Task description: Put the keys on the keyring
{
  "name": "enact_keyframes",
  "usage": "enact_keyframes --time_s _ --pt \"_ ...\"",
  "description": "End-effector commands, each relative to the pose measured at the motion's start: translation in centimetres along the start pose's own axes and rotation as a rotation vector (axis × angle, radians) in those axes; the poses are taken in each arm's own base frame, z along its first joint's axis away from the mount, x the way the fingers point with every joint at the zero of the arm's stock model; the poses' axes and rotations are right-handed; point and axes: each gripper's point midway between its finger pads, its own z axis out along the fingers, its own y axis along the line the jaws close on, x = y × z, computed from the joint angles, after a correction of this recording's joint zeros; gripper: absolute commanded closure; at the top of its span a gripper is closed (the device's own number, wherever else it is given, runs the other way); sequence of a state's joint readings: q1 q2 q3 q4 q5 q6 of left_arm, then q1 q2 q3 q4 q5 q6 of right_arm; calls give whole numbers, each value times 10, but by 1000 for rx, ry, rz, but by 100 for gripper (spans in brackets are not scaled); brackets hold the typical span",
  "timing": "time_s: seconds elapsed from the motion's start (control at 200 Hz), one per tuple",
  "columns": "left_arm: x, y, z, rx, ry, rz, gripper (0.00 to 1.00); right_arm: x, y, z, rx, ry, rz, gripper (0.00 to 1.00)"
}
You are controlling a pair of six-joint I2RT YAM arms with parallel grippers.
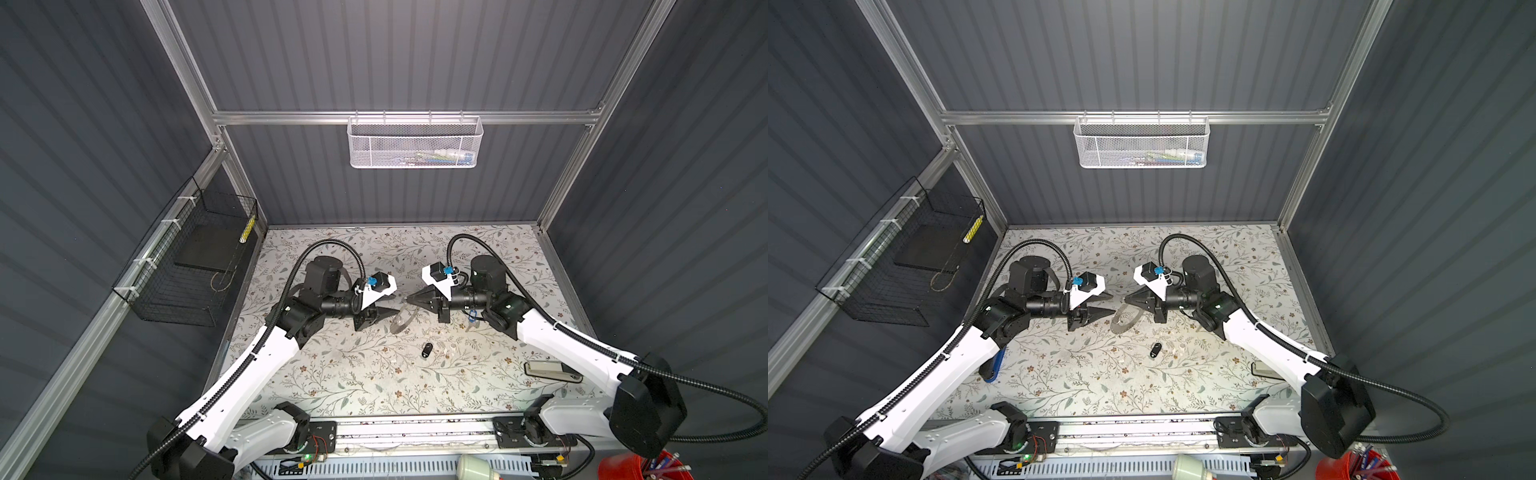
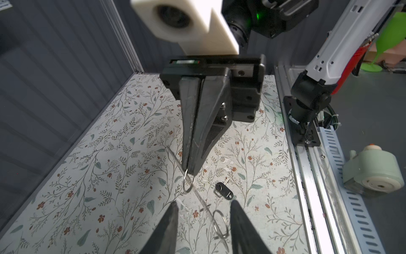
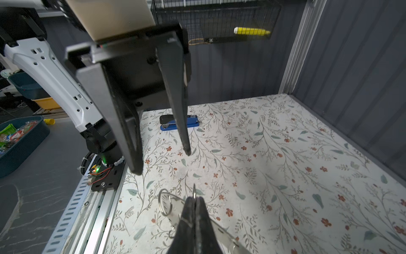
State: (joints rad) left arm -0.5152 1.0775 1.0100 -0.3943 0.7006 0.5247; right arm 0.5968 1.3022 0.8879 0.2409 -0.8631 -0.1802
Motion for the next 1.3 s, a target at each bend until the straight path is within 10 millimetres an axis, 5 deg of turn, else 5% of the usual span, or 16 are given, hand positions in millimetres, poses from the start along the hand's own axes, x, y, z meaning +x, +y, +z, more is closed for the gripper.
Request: enact_keyframes --time_s 0.0,0.365,0.58,0.865,1.296 --pt "-4 7 -6 -29 -77 -44 62 -32 5 -5 -16 -125 -69 100" --pt "-5 3 -1 15 -149 -35 64 -52 4 -10 -19 -237 -117 100" --pt "-24 5 -3 19 -239 -29 64 -60 7 -11 -52 -305 -131 100" --pt "-44 11 -4 29 -327 -37 68 -61 7 -9 -75 -316 -125 100" --pt "-47 12 -1 43 -345 -33 76 -64 9 -8 -108 -322 -121 100"
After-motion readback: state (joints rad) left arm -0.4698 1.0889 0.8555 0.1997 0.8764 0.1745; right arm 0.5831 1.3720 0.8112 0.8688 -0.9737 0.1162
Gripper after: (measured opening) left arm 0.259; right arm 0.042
